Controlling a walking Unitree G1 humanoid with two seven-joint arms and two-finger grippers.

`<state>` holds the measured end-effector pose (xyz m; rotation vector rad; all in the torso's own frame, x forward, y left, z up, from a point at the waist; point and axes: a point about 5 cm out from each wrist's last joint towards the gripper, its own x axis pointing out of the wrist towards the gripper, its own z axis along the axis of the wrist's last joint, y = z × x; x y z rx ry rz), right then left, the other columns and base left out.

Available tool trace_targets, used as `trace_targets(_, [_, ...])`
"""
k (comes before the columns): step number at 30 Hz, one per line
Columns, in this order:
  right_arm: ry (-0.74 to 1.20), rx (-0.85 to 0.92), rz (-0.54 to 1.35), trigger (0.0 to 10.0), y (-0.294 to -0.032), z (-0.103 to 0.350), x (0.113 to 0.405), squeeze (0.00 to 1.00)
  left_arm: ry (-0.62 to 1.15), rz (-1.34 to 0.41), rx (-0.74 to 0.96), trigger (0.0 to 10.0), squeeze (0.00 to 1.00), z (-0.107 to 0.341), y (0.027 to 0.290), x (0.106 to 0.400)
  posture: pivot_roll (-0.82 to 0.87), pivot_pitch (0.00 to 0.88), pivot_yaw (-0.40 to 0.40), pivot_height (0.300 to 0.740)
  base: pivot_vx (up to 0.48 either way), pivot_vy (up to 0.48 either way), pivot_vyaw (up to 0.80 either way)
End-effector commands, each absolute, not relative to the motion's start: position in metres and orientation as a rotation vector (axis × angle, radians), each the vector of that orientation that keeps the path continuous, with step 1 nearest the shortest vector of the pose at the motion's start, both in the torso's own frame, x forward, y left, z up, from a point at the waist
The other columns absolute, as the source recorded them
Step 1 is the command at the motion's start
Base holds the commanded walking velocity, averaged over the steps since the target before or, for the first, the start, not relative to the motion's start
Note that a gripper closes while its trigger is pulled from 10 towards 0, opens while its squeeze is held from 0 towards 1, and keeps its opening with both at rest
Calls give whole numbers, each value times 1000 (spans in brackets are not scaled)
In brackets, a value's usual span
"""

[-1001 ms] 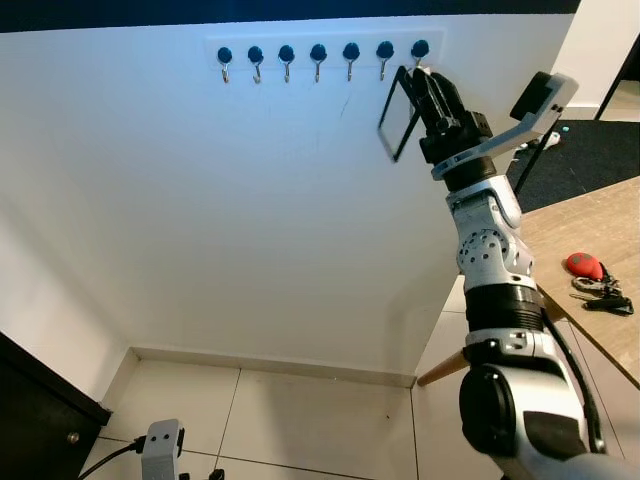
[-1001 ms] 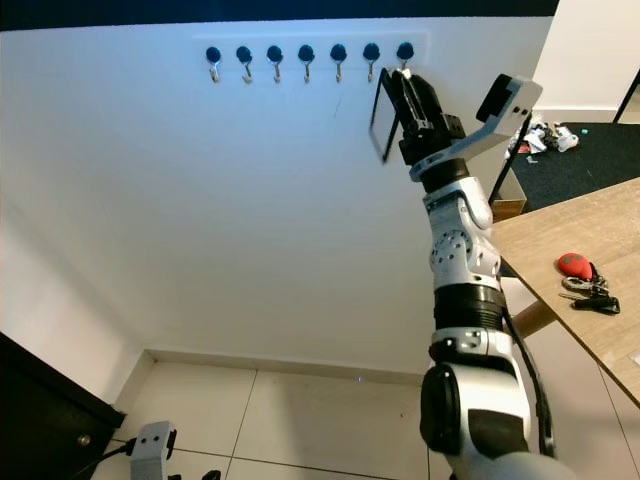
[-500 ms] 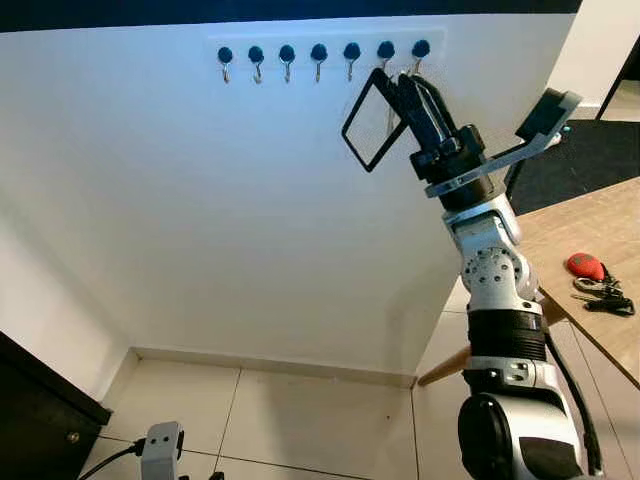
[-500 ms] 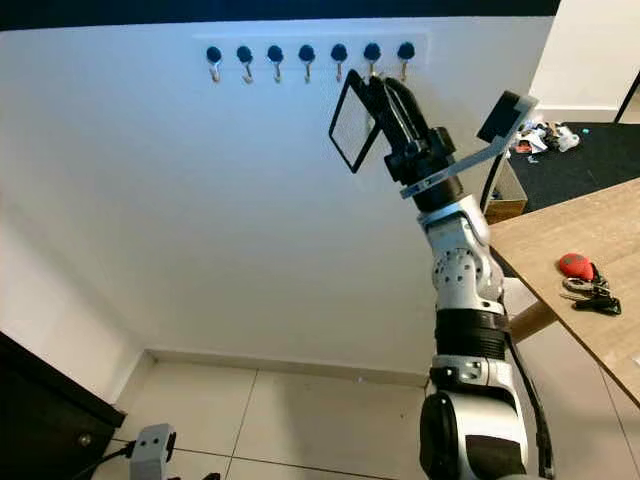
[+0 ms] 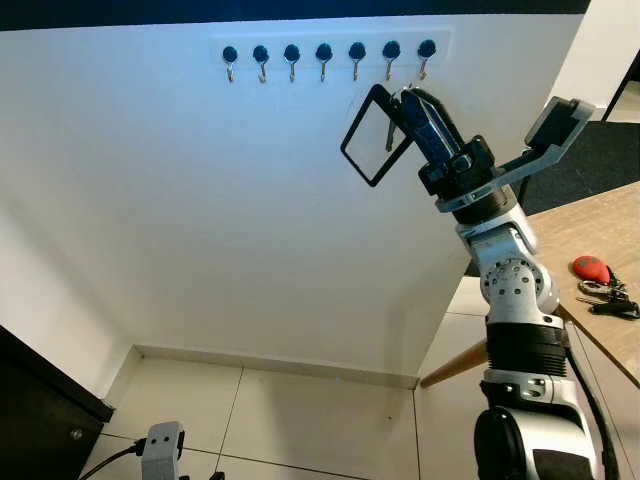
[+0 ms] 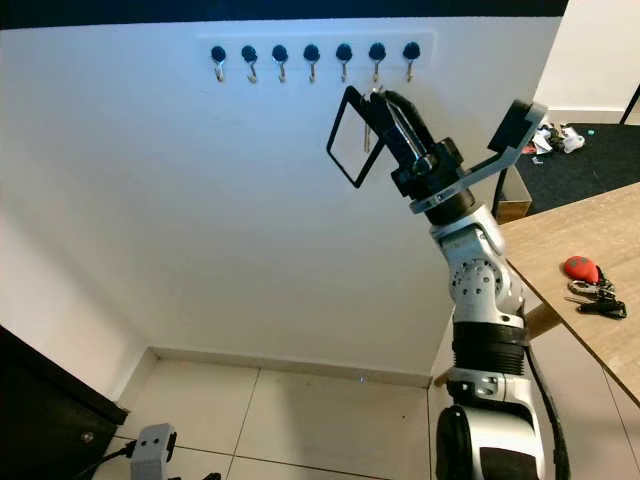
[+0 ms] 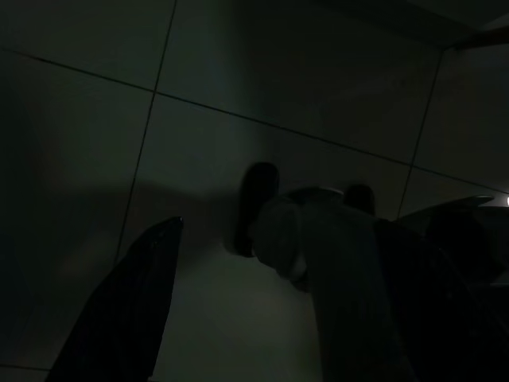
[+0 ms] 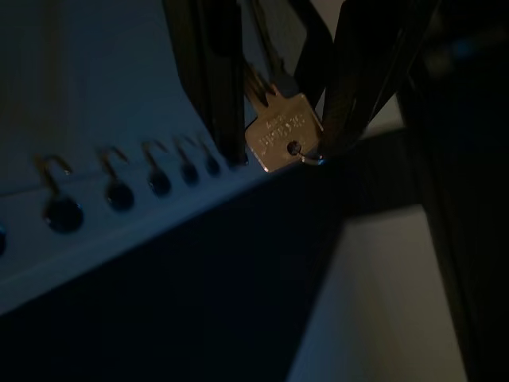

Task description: Hang keys on a hook

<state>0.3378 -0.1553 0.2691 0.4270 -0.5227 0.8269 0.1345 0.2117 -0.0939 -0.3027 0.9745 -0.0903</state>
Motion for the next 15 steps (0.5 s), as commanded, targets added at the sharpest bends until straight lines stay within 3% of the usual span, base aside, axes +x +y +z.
trace_targets(1, [-501, 295, 789, 10000, -156, 268, 341, 0, 977, -89, -300, 10000, 0, -95, 212, 132, -91, 54, 35, 740, 0, 0, 0])
trace_targets(13, [-547, -104, 553, 10000, -173, 293, 347, 0, 979, -87, -302, 10000, 0, -95, 213, 131, -93, 53, 40, 740, 0, 0, 0])
trace_targets(15, [-546, -206, 438, 10000, -177, 296, 351, 0, 980, -89, -303, 10000, 0, -95, 213, 131, -94, 56, 46, 740, 0, 0, 0])
